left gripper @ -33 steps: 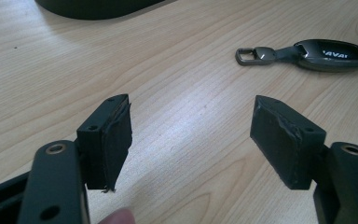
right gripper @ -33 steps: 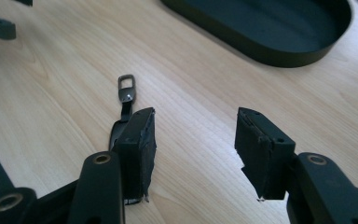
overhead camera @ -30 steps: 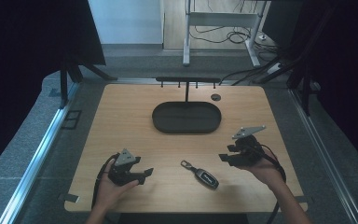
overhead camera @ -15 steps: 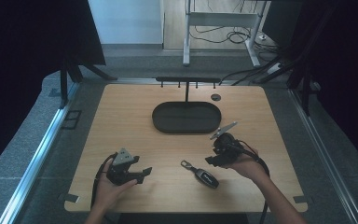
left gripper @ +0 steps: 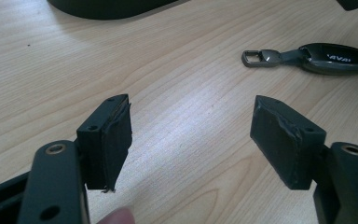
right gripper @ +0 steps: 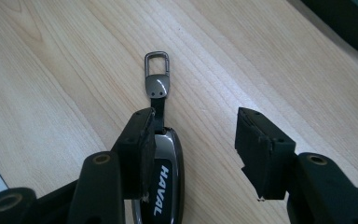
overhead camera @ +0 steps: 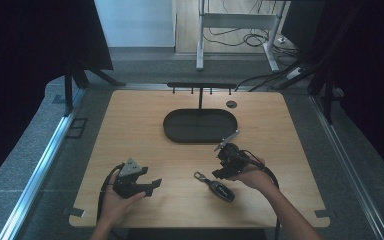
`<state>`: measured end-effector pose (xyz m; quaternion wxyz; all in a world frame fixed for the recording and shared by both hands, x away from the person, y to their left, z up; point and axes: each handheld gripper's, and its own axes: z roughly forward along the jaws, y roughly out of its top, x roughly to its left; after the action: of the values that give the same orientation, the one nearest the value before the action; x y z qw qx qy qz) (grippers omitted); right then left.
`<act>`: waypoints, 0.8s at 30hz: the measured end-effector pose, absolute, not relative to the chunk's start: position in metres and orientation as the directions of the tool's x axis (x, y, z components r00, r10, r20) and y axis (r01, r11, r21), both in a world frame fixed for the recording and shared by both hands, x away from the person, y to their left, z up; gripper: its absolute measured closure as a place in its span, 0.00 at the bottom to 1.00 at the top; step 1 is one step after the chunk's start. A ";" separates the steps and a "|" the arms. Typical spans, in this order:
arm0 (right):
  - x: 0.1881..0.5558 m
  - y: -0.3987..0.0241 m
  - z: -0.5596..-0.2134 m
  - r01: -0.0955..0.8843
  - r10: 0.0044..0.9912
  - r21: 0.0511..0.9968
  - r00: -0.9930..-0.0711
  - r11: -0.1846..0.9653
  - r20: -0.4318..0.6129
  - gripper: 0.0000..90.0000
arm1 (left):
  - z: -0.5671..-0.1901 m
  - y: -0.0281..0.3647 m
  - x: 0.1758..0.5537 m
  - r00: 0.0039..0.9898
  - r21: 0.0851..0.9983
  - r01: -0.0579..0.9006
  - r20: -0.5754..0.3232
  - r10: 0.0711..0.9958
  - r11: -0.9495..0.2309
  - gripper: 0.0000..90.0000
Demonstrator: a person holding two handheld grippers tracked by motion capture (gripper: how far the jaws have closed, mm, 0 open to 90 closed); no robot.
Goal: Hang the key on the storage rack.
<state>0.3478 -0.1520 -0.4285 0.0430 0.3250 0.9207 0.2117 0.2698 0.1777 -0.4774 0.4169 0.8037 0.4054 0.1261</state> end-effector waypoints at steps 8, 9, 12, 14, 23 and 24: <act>0.351 -0.140 -0.437 0.577 0.602 0.388 -0.796 0.719 0.069 0.53 | -0.478 0.179 0.270 0.635 0.773 0.548 -0.134 0.760 -0.321 0.33; 0.351 -0.139 -0.438 0.575 0.598 0.383 -0.799 0.723 0.071 0.53 | -0.478 0.179 0.270 0.635 0.772 0.548 -0.134 0.761 -0.322 0.33; 0.352 -0.134 -0.442 0.573 0.593 0.372 -0.802 0.730 0.072 0.53 | -0.478 0.179 0.270 0.637 0.770 0.549 -0.134 0.759 -0.324 0.33; 0.352 -0.130 -0.444 0.570 0.589 0.369 -0.805 0.734 0.072 0.53 | -0.478 0.178 0.270 0.638 0.771 0.547 -0.133 0.758 -0.326 0.33; 0.355 -0.122 -0.450 0.577 0.586 0.332 -0.806 0.746 0.083 0.55 | -0.478 0.178 0.270 0.639 0.770 0.548 -0.133 0.758 -0.326 0.33; 0.355 -0.121 -0.450 0.577 0.585 0.329 -0.807 0.748 0.084 0.55 | -0.478 0.178 0.270 0.638 0.771 0.548 -0.133 0.758 -0.326 0.32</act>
<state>0.3550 -0.1211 -0.4502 0.0122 0.3107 0.9348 0.1718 0.2702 0.1780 -0.4781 0.4150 0.8043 0.4059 0.1268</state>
